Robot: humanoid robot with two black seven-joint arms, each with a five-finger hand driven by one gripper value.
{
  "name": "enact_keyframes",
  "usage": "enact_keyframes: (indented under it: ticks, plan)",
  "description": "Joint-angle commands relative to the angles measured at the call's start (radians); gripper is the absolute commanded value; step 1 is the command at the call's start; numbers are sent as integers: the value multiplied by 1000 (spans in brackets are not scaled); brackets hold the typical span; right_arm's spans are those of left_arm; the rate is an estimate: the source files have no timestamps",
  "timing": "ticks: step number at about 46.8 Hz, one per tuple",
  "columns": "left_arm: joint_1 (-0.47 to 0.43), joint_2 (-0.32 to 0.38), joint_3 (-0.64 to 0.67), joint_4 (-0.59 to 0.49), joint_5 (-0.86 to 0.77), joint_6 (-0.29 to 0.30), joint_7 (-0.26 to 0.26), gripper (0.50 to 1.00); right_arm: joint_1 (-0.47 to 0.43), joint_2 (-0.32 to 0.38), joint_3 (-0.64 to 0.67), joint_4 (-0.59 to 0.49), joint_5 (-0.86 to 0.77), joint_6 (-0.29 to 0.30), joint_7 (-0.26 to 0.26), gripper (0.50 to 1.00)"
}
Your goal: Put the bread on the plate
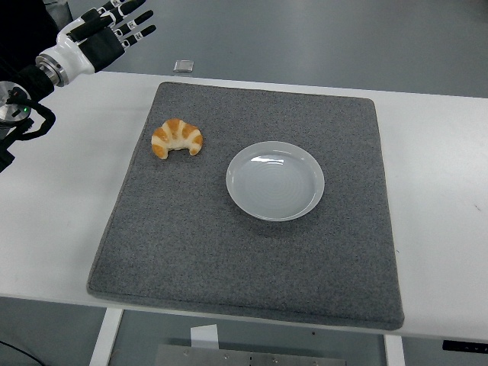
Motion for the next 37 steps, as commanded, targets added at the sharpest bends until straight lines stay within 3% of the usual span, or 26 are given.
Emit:
enact_keyframes:
  ticks: [1,30,37]
  plan:
    - [2,0,0,-2,1,0,0,999,0,0,0,0,0,0,0,952]
    - [2,-1,-32,3,9,11,-1,999,0,0,0,0,0,0,0,952]
    - [2,0,-31,-5,116,0,-20,999,0,0,0,0,0,0,0,954]
